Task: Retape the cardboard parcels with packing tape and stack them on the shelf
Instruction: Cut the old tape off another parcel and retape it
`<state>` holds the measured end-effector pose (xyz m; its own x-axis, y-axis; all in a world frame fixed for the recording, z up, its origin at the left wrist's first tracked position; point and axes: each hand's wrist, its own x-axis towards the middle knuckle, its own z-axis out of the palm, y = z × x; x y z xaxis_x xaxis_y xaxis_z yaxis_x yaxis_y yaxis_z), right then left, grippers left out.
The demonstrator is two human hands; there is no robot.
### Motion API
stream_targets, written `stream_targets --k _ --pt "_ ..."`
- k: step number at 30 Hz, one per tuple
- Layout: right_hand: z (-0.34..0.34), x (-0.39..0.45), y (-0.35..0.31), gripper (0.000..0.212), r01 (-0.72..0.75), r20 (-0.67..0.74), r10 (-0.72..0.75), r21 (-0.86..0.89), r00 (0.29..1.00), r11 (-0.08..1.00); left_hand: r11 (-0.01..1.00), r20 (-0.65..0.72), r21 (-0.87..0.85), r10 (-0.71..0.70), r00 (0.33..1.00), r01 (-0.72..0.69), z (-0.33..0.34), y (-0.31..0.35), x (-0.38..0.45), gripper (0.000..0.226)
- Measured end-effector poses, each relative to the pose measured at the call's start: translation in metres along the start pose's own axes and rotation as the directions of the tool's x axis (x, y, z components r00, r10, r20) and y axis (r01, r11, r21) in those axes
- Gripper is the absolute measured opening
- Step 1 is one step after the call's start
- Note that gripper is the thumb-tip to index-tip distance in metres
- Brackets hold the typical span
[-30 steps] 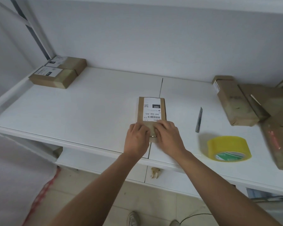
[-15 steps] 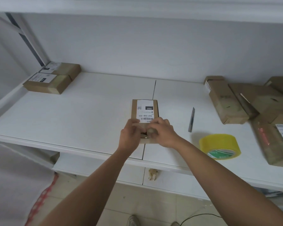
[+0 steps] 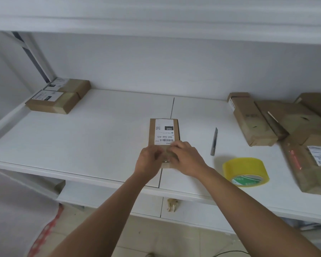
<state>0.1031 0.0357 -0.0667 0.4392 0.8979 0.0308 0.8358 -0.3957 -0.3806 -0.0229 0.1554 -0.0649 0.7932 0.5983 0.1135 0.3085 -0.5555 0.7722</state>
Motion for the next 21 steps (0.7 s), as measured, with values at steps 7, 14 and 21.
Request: stream_targets --k 7,14,21 --pt "-0.021 -0.013 0.018 0.024 -0.027 0.000 0.027 -0.086 1.000 0.996 0.933 -0.059 0.209 0.310 0.949 -0.291 0.029 -0.011 -0.002 0.027" --pt "-0.095 -0.043 0.051 0.031 -0.238 -0.096 0.222 -0.206 0.970 0.949 0.908 -0.140 0.279 0.361 0.922 -0.313 0.043 -0.008 0.011 0.015" --pt "-0.123 -0.083 0.079 0.048 -0.456 0.294 0.527 -0.279 0.797 0.845 0.939 -0.101 0.293 0.216 0.971 -0.179 0.059 0.012 0.020 0.010"
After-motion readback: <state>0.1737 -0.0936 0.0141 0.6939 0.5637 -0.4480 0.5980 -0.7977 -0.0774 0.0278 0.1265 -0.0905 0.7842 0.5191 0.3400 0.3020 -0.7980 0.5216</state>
